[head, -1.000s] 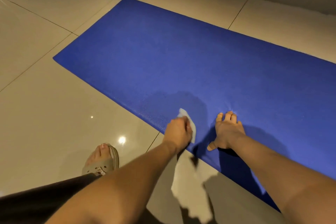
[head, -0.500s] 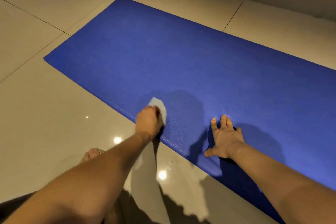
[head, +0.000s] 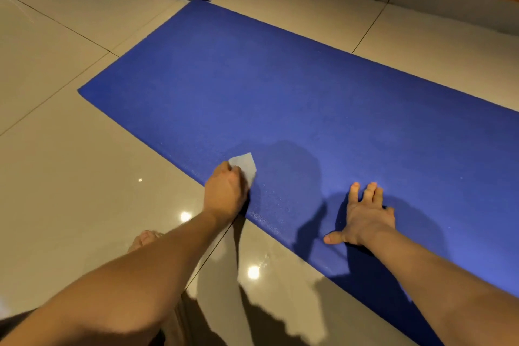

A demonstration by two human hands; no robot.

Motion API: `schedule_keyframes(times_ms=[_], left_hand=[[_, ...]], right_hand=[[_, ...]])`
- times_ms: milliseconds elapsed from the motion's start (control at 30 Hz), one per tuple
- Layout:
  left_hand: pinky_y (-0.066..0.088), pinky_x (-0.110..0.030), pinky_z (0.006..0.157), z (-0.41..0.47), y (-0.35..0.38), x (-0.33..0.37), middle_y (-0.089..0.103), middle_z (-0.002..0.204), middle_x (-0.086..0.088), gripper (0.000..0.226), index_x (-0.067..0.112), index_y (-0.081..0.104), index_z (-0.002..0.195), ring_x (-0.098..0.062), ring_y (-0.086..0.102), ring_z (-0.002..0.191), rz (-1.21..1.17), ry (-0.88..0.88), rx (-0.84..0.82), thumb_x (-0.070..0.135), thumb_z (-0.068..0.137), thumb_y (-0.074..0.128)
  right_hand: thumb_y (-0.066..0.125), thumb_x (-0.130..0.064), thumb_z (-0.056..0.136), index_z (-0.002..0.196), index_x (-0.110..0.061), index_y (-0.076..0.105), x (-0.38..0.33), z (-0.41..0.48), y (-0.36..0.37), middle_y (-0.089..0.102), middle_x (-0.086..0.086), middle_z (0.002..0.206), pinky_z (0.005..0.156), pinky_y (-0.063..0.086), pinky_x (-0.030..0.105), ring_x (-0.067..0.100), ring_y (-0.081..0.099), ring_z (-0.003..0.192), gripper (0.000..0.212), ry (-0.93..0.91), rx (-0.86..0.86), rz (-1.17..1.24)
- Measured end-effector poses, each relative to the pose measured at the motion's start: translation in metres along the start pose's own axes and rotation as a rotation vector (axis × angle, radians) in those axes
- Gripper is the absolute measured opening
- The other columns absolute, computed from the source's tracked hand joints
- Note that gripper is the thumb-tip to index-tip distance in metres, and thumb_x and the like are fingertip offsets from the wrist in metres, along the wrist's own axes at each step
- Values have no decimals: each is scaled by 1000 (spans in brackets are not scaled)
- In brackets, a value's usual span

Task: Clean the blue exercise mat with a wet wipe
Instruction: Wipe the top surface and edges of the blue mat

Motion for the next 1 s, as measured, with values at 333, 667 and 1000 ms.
schedule_keyframes(times_ms=[333, 667, 1000], left_hand=[[48, -42, 95, -41, 34, 70, 64, 121, -8, 31, 15, 66, 105, -31, 60, 107, 152, 583, -11, 39, 105, 46], [1, -44, 128, -52, 20, 66, -2, 170, -18, 106, 0, 13, 161, -32, -8, 157, -41, 150, -244, 81, 94, 27], [-4, -35, 128, -12, 27, 51, -3, 171, -10, 103, 8, 7, 164, -25, -4, 158, 99, 459, -309, 81, 94, 30]], right_hand=[[70, -92, 47, 155, -1, -22, -5, 5, -6, -12, 33, 162, 113, 36, 57, 50, -7, 151, 168, 6, -2, -14], [75, -88, 47, 155, 3, -18, -11, 4, -10, -7, 37, 160, 112, 36, 61, 54, -3, 150, 169, 26, -17, -23], [78, -85, 49, 153, 3, -21, -11, 9, -8, -12, 37, 159, 114, 32, 62, 54, -7, 149, 168, 22, -46, 6]])
Point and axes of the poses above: each hand's wrist, its own z-axis towards the middle knuckle, its own y-axis out of the palm, x = y × z, the point moved 4 cm from there along z, towards the middle knuckle
